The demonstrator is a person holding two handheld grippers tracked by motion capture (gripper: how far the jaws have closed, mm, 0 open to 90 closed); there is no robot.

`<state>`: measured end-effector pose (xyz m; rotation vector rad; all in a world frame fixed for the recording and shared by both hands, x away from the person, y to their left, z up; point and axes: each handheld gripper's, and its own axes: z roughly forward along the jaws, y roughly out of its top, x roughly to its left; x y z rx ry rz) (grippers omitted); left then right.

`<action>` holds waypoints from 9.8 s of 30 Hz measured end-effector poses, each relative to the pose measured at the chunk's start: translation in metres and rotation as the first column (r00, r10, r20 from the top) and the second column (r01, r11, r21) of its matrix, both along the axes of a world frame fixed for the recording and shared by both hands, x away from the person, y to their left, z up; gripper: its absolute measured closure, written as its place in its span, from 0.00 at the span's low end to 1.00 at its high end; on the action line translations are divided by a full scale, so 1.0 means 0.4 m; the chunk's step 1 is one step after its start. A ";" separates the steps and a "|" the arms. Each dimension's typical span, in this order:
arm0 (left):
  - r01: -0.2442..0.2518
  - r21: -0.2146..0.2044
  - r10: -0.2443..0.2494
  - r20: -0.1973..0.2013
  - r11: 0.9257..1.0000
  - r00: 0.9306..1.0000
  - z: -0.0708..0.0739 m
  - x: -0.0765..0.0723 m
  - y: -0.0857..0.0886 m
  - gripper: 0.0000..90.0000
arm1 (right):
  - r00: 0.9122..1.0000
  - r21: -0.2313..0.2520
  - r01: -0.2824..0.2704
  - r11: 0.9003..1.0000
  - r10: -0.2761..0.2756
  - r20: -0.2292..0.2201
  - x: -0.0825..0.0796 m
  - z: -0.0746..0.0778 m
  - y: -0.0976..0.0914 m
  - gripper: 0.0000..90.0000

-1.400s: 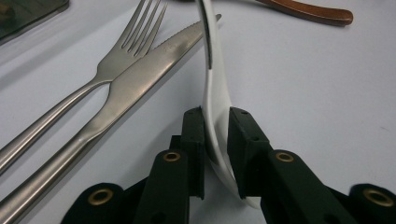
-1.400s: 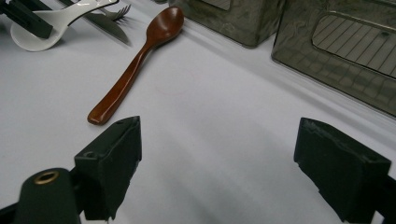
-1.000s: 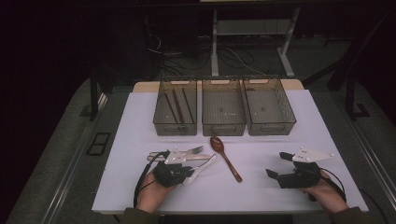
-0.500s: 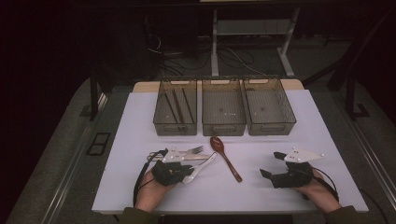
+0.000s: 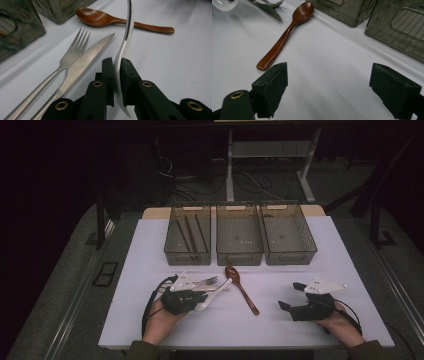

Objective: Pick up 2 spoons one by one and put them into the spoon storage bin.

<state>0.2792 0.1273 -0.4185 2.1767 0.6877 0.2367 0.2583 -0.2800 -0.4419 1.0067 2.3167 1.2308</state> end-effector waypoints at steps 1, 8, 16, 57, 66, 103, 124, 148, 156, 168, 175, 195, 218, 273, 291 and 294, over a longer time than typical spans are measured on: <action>0.006 0.006 -0.006 0.010 1.000 1.000 0.003 0.003 0.001 0.91 | 1.000 -0.001 0.000 1.000 0.000 -0.001 0.000 0.000 0.000 0.16; 0.017 -0.006 -0.017 0.046 1.000 0.999 0.022 0.016 -0.006 0.91 | 1.000 0.002 0.006 1.000 -0.006 0.010 0.001 0.002 -0.002 0.16; 0.030 -0.031 -0.028 0.074 0.999 0.997 0.044 0.037 -0.016 0.91 | 1.000 0.002 0.007 1.000 -0.007 0.011 0.001 0.002 -0.002 0.16; 0.066 -0.063 -0.051 0.222 0.996 0.974 0.174 0.283 -0.135 0.91 | 1.000 0.019 0.026 0.999 -0.026 0.010 -0.001 0.005 -0.009 0.16; 0.029 -0.031 -0.022 0.211 0.999 0.977 0.179 0.356 -0.181 0.91 | 1.000 0.022 0.028 0.999 -0.028 0.009 -0.001 0.005 -0.010 0.16; 0.016 0.104 -0.030 0.140 0.995 0.990 0.127 0.417 -0.258 0.54 | 0.999 0.028 0.029 0.999 -0.029 0.016 0.000 0.007 -0.016 0.16; 0.052 0.006 -0.052 0.120 0.999 0.991 0.151 0.303 -0.217 0.36 | 0.999 0.027 0.035 0.999 -0.035 0.012 -0.001 0.008 -0.017 0.16; 0.179 0.041 -0.181 0.051 0.983 0.982 0.027 0.100 -0.219 0.99 | 0.999 0.024 0.041 0.999 -0.041 0.015 -0.001 0.007 -0.017 0.16; 0.214 0.070 -0.214 -0.019 0.974 0.977 -0.043 0.071 -0.242 0.99 | 0.999 0.021 0.050 0.999 -0.050 0.019 0.000 0.006 -0.019 0.16; 0.260 0.093 -0.258 -0.034 0.961 0.966 -0.074 0.065 -0.284 0.99 | 0.999 0.020 0.046 0.999 -0.046 0.017 0.000 0.006 -0.018 0.16; 0.269 0.085 -0.267 -0.025 0.960 0.963 -0.078 0.066 -0.318 0.99 | 0.999 0.022 0.043 0.999 -0.044 0.019 0.000 0.007 -0.017 0.16; 0.274 0.106 -0.275 -0.010 0.956 0.961 -0.077 0.150 -0.445 0.99 | 0.999 0.028 0.044 0.999 -0.045 0.020 0.001 0.007 -0.019 0.16; 0.121 0.028 -0.122 0.018 0.992 0.992 -0.005 0.189 -0.261 0.74 | 0.999 0.022 0.045 0.999 -0.045 0.016 0.001 0.006 -0.019 0.16; 0.191 0.082 -0.191 -0.005 0.978 0.982 -0.057 0.228 -0.221 0.84 | 0.999 0.021 0.045 0.999 -0.046 0.016 0.002 0.005 -0.019 0.16; 0.235 0.035 -0.235 -0.004 0.971 0.972 -0.046 0.212 -0.225 0.91 | 0.999 0.022 0.047 0.999 -0.047 0.017 0.001 0.005 -0.022 0.16; 0.233 0.023 -0.233 0.000 0.972 0.972 -0.040 0.209 -0.222 0.91 | 0.999 0.020 0.046 0.999 -0.046 0.017 0.001 0.005 -0.022 0.16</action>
